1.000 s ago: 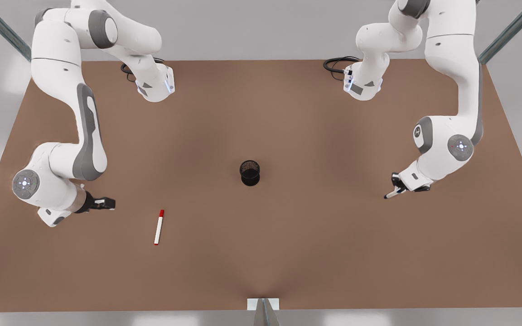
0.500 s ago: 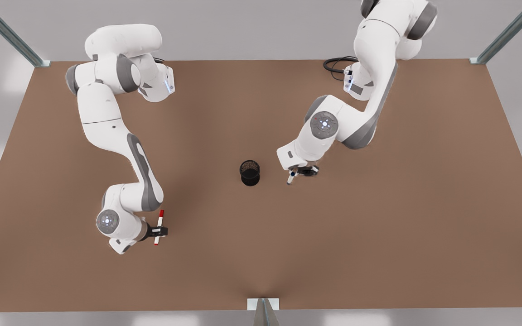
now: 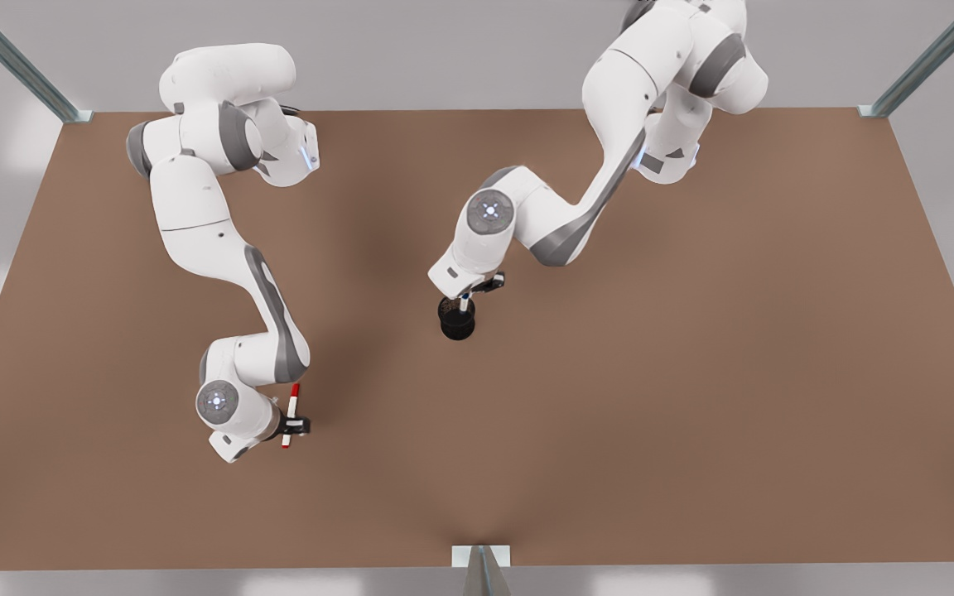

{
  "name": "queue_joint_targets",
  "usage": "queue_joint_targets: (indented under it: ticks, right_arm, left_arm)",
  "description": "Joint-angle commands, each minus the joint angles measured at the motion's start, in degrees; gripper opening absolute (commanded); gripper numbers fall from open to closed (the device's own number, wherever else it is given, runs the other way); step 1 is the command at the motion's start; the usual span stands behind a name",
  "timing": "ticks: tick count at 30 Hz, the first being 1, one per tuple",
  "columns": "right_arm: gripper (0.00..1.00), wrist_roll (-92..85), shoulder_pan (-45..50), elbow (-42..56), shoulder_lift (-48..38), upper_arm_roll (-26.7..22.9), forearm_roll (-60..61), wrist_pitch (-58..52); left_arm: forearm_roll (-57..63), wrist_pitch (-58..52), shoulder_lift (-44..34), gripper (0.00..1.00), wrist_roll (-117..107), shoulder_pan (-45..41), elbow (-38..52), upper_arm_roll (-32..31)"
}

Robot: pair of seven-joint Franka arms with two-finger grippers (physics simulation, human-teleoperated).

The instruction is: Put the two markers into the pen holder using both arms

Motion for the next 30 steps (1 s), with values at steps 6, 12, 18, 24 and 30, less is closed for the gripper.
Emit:
queue_joint_targets:
  ticks: [6,12,18,24,30]
  right_arm:
    - [0.56,5.5,0.0,0.0,0.0,0.0,-0.2,0.2]
    - [0.4,5.5,0.1,0.0,0.0,0.0,-0.2,0.0]
    - [0.21,5.6,0.1,-0.1,0.0,0.0,-0.2,0.0]
    - [0.21,6.7,0.8,0.5,-5.4,0.9,-0.3,-5.8]
    - [0.21,18.5,7.4,0.5,-17.5,4.2,-0.2,-15.7]
  left_arm:
    - [-0.3,0.6,1.3,0.79,-26.4,-1.4,-0.1,0.0]
    - [-0.3,-5.6,0.2,1.0,-15.4,4.1,0.2,0.3]
    - [-1.7,-20.3,-2.3,1.0,9.8,18.6,1.0,0.0]
    - [1.0,-30.2,-3.3,1.0,29.4,30.4,4.2,0.4]
    - [8.4,-33.1,-14.5,1.0,36.4,37.0,5.1,0.9]
